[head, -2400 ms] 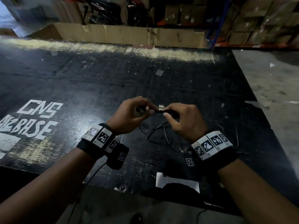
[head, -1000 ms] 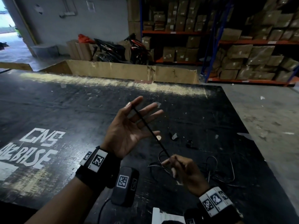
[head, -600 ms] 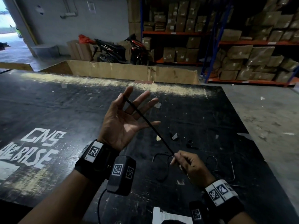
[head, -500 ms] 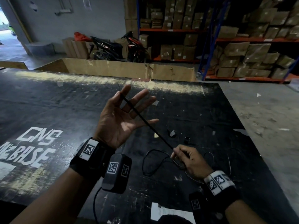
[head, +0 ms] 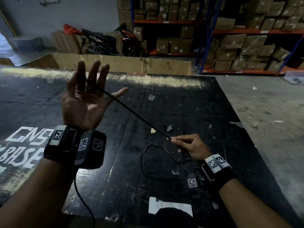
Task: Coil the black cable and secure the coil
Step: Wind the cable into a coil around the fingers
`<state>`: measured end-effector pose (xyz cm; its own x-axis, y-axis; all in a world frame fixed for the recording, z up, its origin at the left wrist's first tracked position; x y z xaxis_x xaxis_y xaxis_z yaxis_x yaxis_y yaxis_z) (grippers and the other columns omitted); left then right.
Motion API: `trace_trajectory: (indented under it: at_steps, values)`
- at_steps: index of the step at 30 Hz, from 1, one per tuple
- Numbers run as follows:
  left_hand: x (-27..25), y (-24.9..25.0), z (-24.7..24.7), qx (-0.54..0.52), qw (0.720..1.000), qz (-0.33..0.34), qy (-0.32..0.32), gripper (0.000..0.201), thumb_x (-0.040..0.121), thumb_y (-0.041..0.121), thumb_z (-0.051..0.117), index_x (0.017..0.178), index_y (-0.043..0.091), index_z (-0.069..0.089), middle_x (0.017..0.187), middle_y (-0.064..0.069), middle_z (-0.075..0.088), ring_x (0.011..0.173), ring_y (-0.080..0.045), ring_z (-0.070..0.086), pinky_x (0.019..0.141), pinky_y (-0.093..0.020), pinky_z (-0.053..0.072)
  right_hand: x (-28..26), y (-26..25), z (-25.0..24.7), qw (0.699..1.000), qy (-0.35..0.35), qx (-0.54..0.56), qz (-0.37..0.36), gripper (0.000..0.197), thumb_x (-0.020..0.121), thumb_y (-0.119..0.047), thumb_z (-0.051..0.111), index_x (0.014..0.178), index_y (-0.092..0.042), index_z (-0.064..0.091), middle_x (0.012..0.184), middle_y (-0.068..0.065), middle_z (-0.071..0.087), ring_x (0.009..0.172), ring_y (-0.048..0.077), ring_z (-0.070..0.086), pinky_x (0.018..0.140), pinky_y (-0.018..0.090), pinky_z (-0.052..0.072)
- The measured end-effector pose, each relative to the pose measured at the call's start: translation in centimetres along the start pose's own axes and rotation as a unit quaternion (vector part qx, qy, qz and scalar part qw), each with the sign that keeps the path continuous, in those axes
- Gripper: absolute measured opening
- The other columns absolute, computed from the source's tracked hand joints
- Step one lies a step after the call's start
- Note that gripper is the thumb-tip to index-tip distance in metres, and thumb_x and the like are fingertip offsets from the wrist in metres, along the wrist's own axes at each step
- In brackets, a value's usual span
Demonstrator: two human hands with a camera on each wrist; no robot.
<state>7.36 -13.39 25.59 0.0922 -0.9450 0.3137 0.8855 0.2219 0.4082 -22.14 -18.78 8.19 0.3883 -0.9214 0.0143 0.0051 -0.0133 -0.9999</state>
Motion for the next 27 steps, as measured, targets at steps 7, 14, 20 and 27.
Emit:
trace_trajectory:
  at_steps: [7, 14, 20, 27]
  values:
    - [-4.4, -7.6, 1.8, 0.031, 0.949, -0.272, -0.155, 0.039, 0.105, 0.033, 0.039, 0.123, 0.014, 0.069, 0.137, -0.023, 0.066, 0.136, -0.047, 0.053, 0.108, -0.086, 0.014, 2.4, 0.3, -3.1, 0.987, 0.159, -0.024, 0.000, 0.014, 0.084, -0.010, 0.078, 0.080, -0.023, 0.083, 0.089, 0.004, 0.081, 0.066, 0.003, 0.070, 0.063, 0.019, 0.051]
    - [-8.1, -13.8, -1.1, 0.277, 0.876, -0.392, -0.056, 0.030, 0.097, 0.028, 0.055, 0.113, 0.012, 0.075, 0.134, -0.029, 0.066, 0.128, -0.049, 0.060, 0.101, -0.060, 0.047, 5.1, -8.7, -4.4, 0.963, 0.197, -0.157, -0.101, 0.004, 0.080, -0.024, 0.083, 0.084, -0.024, 0.083, 0.089, 0.000, 0.082, 0.086, 0.013, 0.078, 0.086, 0.035, 0.062]
    - [-7.6, -15.2, -4.5, 0.348, 0.858, -0.377, 0.039, 0.034, 0.100, 0.032, 0.052, 0.120, 0.019, 0.075, 0.133, -0.019, 0.070, 0.128, -0.043, 0.062, 0.082, -0.044, 0.056, 1.9, -15.4, 1.2, 0.927, 0.142, -0.277, -0.207, 0.014, 0.084, -0.034, 0.079, 0.088, -0.021, 0.083, 0.078, -0.008, 0.080, 0.070, 0.004, 0.075, 0.063, 0.023, 0.059]
    - [-5.7, -14.3, -6.3, 0.313, 0.891, -0.319, 0.080, 0.037, 0.102, 0.038, 0.049, 0.132, 0.027, 0.069, 0.140, -0.015, 0.066, 0.132, -0.040, 0.059, 0.087, -0.054, 0.054, -2.7, -15.1, 4.2, 0.933, 0.147, -0.221, -0.244, 0.010, 0.084, -0.021, 0.080, 0.092, -0.016, 0.084, 0.082, -0.005, 0.081, 0.069, 0.004, 0.076, 0.062, 0.023, 0.061]
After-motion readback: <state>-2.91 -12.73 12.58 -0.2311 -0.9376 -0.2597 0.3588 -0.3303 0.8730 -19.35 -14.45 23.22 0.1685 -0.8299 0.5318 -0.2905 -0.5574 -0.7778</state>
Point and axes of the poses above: each hand's wrist, its own x-axis towards the middle knuckle, its own z-axis out of the palm, y = z × x, the point moved 7 cm from there along x, towards the middle knuckle
